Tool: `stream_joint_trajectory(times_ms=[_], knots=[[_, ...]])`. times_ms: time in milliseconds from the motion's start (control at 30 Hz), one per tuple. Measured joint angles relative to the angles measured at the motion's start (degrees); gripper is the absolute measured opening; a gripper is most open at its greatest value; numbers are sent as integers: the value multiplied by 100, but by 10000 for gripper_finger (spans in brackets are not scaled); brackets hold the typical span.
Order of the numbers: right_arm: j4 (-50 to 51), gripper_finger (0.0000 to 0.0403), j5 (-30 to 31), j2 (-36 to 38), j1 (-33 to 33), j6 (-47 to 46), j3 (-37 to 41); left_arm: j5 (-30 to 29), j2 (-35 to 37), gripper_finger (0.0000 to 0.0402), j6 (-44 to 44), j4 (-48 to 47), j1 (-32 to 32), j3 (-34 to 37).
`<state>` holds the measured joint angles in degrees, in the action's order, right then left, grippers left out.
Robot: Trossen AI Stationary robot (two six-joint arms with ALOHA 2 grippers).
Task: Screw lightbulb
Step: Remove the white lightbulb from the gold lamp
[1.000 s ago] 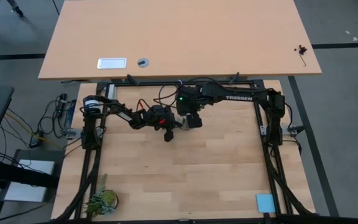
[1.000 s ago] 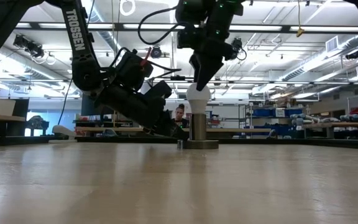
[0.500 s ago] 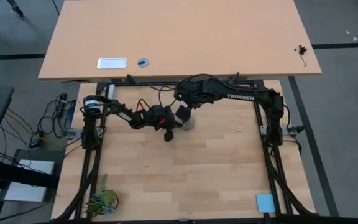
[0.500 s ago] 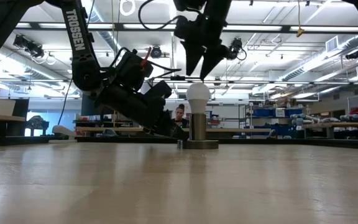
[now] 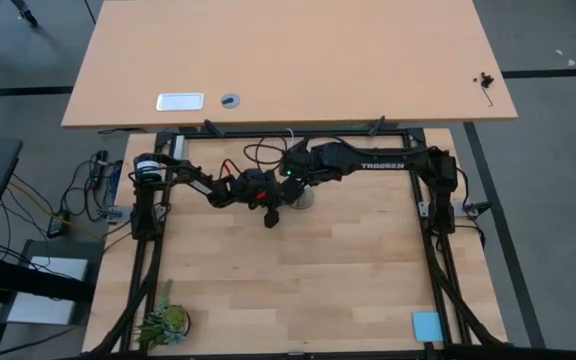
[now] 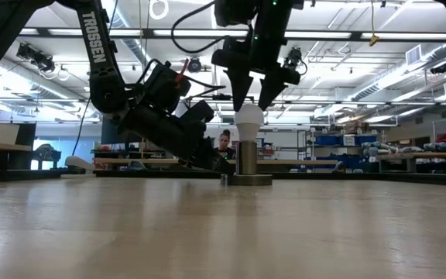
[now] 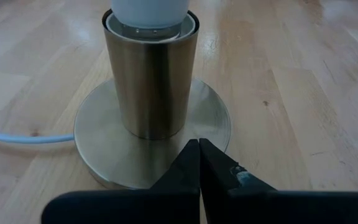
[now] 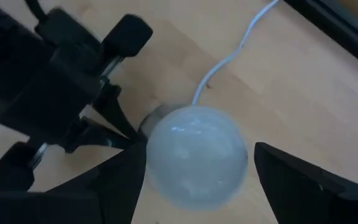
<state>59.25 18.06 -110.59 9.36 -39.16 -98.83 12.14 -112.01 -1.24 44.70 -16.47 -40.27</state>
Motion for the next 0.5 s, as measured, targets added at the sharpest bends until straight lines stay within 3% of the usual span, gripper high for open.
stream_joint_trajectory(times_ms=[200, 367, 500], knots=[[-191, 261, -62, 0, 20, 1055, 4, -2, 0, 1, 0, -2, 0, 0], [-213, 217, -490, 25, 147, 3363, -8, -1, 0, 1, 0, -2, 0, 0], [-195, 207, -867, 37, 252, 5237, -15, -2, 0, 1, 0, 0, 0, 0]])
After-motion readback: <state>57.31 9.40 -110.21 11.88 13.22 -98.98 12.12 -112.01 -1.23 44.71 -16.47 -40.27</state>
